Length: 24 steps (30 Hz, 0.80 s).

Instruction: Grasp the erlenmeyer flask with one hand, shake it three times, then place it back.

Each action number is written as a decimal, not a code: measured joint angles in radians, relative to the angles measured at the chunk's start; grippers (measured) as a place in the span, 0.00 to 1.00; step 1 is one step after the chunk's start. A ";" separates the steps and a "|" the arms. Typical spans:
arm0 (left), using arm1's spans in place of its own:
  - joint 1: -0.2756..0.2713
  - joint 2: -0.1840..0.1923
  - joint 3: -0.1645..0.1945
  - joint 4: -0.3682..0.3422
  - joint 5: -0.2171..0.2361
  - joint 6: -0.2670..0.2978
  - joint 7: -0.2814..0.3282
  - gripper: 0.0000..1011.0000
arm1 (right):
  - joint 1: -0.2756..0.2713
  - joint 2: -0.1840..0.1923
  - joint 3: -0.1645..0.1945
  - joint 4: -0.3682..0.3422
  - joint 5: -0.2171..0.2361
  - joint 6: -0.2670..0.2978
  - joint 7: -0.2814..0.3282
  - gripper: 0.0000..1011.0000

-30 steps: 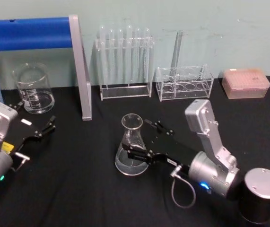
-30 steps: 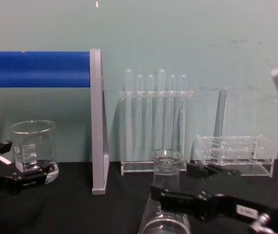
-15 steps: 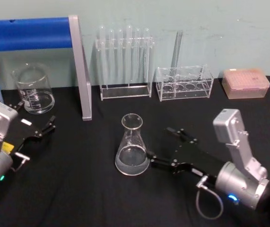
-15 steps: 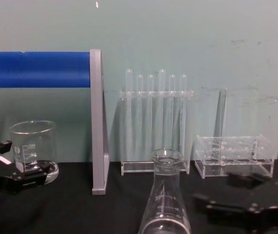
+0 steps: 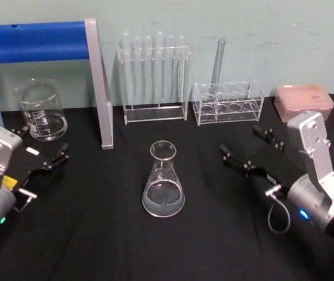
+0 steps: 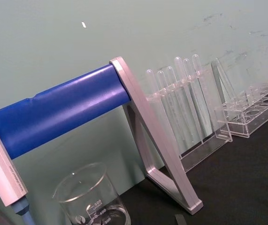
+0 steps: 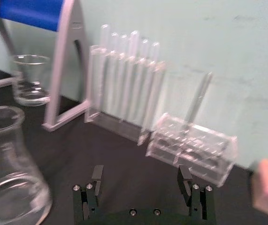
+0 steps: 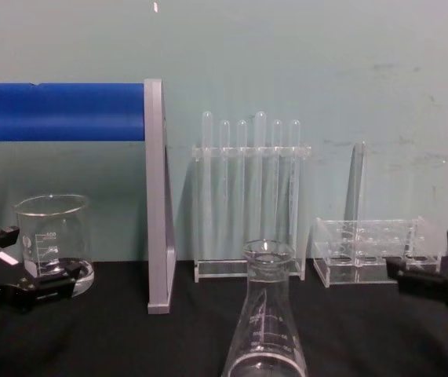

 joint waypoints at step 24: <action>0.000 0.000 0.000 0.000 0.000 0.000 0.000 0.99 | 0.108 -0.056 -0.053 0.136 -0.212 -0.082 -0.090 0.99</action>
